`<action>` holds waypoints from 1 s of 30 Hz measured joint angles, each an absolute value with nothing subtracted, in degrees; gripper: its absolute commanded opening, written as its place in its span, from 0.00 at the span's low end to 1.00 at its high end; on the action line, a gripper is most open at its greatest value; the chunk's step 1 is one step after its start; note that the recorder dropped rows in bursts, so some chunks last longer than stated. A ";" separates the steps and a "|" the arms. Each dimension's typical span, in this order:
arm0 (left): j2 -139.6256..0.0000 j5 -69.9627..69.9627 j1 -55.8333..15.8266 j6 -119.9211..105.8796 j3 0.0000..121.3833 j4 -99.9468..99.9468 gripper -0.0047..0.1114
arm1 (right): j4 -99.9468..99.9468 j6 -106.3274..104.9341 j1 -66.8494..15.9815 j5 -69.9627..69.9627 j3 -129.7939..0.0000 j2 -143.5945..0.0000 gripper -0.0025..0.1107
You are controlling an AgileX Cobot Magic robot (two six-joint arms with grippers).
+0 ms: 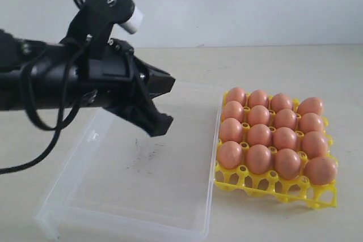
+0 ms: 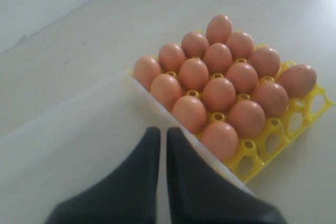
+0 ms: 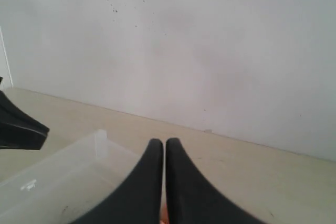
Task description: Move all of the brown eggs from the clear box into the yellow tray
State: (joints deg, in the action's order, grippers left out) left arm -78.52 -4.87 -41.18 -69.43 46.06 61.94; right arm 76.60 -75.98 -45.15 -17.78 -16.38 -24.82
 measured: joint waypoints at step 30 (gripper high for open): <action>-67.32 -3.27 -40.17 -64.01 39.65 61.82 0.07 | 78.63 -73.43 -45.15 -17.78 -16.38 -24.82 0.02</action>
State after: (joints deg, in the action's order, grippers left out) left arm -67.32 -3.27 -40.17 -64.01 39.65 61.82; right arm 78.63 -73.43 -45.15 -17.78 -16.38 -24.82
